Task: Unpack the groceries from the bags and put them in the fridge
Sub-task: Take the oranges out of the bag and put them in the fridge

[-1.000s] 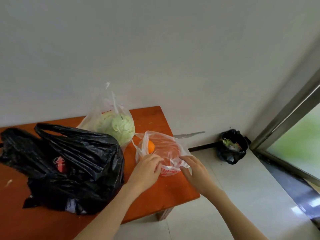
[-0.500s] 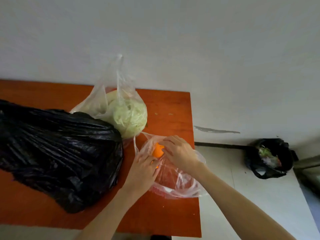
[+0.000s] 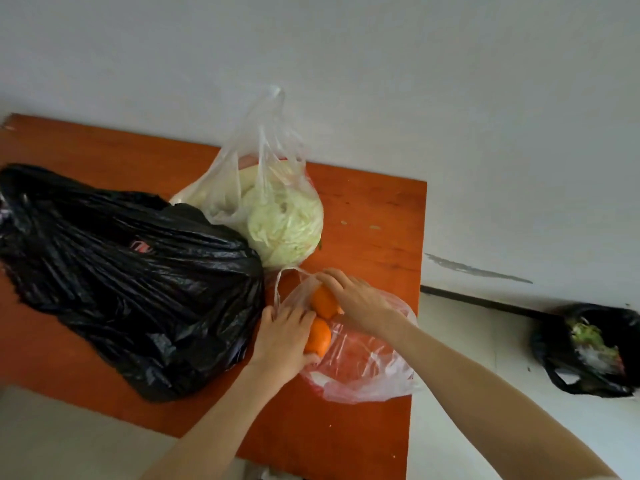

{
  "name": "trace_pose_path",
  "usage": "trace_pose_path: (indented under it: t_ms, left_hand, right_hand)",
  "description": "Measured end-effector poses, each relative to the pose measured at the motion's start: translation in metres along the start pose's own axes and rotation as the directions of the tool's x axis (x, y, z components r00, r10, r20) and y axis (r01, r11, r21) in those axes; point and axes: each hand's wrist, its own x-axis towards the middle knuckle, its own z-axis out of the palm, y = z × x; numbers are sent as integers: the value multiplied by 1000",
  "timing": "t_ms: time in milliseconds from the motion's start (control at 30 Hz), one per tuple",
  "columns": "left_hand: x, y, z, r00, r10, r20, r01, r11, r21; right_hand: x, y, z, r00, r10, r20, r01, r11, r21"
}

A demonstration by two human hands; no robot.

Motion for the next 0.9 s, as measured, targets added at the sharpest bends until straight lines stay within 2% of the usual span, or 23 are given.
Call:
trace_pose_path:
  t_ms: [67,133,433,567,767,900]
  left_hand:
    - [1,5,3,1000,-19,7,19,1000,0]
    - [2,9,6,999,-33,11,33,999,-5]
    - [3,10,10,994,-62,91,65,997,-33]
    - [8,1,8,997,-27,66,31,997,-66]
    - [6,-6,5,970,105,218,-102,994,-25]
    - [9,-5,-1,965,161,206,-174,984,45]
  right_hand:
    - [-6,-1,2,997,-33,-71,32,999,-20]
    - [-11,0,0,993,-80,-82,77,996,-36]
    - [11,-2,-1,996,-64,60,67,997,-44]
    - [8,6,-1,995,-52,84,46,997,65]
    - [-13,21,-7,990,37,135,-70,965,251]
    - [-31,23,-10,984,88,154,-139,923,359]
